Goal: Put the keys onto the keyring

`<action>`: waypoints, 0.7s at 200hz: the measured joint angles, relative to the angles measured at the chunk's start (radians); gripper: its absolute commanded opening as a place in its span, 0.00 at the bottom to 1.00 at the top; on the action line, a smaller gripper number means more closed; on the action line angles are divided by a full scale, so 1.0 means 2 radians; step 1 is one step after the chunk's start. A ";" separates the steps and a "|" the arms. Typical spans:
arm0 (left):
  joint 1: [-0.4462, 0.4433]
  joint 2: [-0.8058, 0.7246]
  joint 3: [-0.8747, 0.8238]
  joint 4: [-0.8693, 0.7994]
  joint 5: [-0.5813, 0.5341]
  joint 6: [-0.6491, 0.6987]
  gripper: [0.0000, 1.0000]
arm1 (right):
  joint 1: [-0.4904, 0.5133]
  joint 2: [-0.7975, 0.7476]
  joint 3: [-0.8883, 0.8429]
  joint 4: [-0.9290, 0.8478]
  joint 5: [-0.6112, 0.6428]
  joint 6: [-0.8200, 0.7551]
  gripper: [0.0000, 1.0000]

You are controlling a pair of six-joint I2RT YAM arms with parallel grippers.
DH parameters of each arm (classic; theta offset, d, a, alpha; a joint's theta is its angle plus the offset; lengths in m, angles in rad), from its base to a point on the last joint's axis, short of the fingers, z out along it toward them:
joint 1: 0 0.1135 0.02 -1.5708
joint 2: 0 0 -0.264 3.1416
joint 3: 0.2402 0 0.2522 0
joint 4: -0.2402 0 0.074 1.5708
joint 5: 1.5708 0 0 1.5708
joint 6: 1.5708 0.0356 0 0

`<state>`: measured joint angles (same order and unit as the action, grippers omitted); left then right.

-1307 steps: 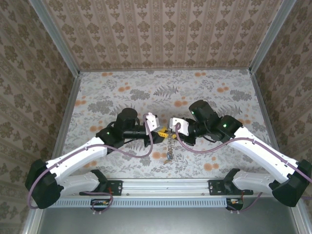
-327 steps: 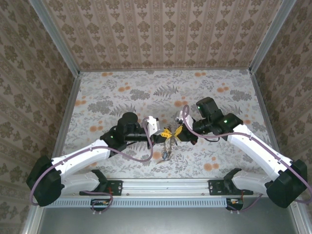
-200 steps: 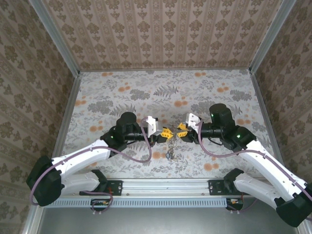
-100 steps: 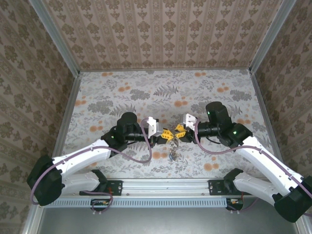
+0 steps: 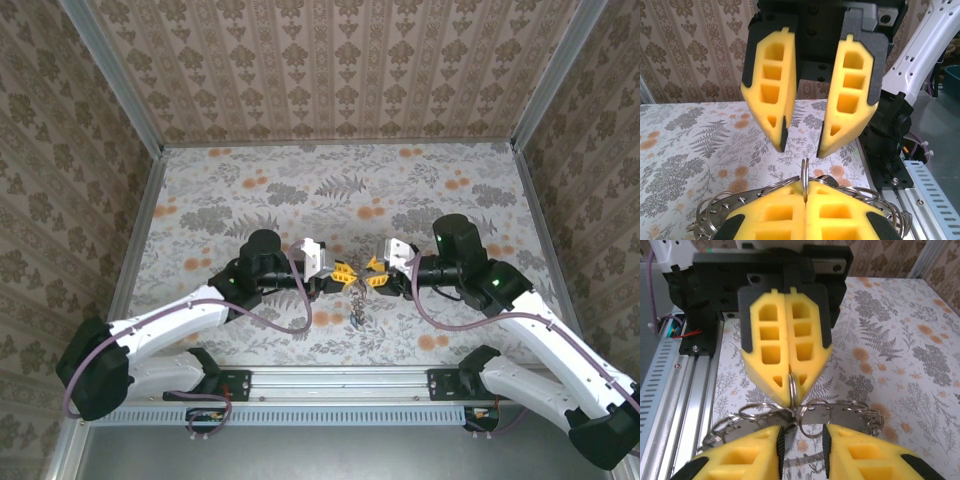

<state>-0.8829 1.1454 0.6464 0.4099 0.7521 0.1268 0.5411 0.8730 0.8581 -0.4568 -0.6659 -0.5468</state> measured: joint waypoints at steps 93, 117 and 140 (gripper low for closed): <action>0.001 0.006 0.000 0.006 0.000 -0.006 0.00 | 0.000 0.026 0.004 -0.002 -0.051 0.006 0.28; 0.000 0.006 0.000 0.007 0.000 -0.007 0.00 | 0.000 0.028 0.006 -0.002 -0.050 0.012 0.29; 0.000 0.007 0.000 0.007 0.000 -0.008 0.00 | 0.000 0.028 0.006 -0.001 -0.043 0.014 0.30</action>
<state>-0.8822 1.1595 0.6464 0.4236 0.7513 0.1116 0.5415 0.9287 0.8696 -0.4595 -0.7509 -0.5179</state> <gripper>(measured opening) 0.046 0.298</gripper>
